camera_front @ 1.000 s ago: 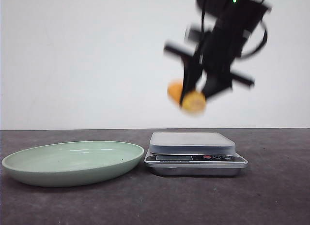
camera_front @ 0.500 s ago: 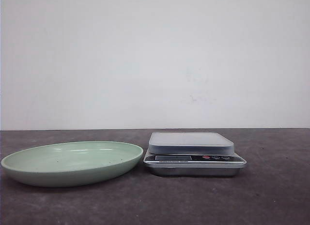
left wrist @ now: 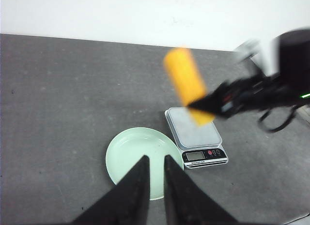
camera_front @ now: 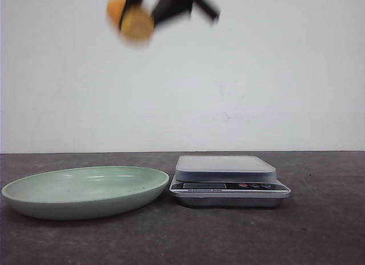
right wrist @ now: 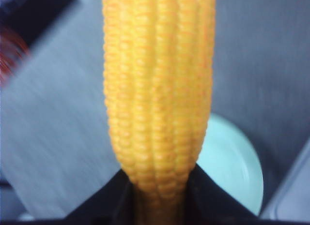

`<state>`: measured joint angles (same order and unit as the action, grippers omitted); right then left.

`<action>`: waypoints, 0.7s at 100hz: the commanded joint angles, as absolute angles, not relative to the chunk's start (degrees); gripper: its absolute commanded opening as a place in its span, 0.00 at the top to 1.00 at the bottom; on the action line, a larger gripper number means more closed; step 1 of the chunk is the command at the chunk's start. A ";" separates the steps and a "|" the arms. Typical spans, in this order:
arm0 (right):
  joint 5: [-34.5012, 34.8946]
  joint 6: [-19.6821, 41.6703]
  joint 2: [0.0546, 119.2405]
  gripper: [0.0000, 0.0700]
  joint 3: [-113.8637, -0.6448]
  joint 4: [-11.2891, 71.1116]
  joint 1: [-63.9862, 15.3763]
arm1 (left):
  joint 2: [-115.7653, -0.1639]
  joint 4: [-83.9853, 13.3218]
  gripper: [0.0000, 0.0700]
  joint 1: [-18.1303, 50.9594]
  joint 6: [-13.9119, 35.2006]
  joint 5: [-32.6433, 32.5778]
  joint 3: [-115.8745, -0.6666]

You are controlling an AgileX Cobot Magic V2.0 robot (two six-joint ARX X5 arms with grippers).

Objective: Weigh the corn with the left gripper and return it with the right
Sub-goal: 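Carry the corn with the right gripper over the green plate, then lower the corn onto the plate and open the right gripper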

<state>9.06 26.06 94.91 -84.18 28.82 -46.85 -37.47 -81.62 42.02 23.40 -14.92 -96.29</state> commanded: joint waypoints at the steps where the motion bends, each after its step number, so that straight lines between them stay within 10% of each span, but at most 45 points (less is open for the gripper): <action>1: 9.72 28.56 99.26 1.00 -85.12 29.45 -47.68 | -37.78 -84.66 0.98 42.33 23.66 -15.18 -97.21; 44: 18.41 36.60 114.63 0.98 -85.12 29.80 -48.42 | -37.78 -84.66 0.98 42.33 24.91 -15.25 -97.12; 61: 18.65 36.73 115.11 0.13 -85.12 30.00 -48.60 | -37.78 -84.64 0.98 42.33 24.82 -15.25 -96.86; 70: 18.70 35.59 114.93 0.06 -85.21 29.32 -48.53 | -37.78 -84.66 0.98 42.33 24.71 -15.27 -96.51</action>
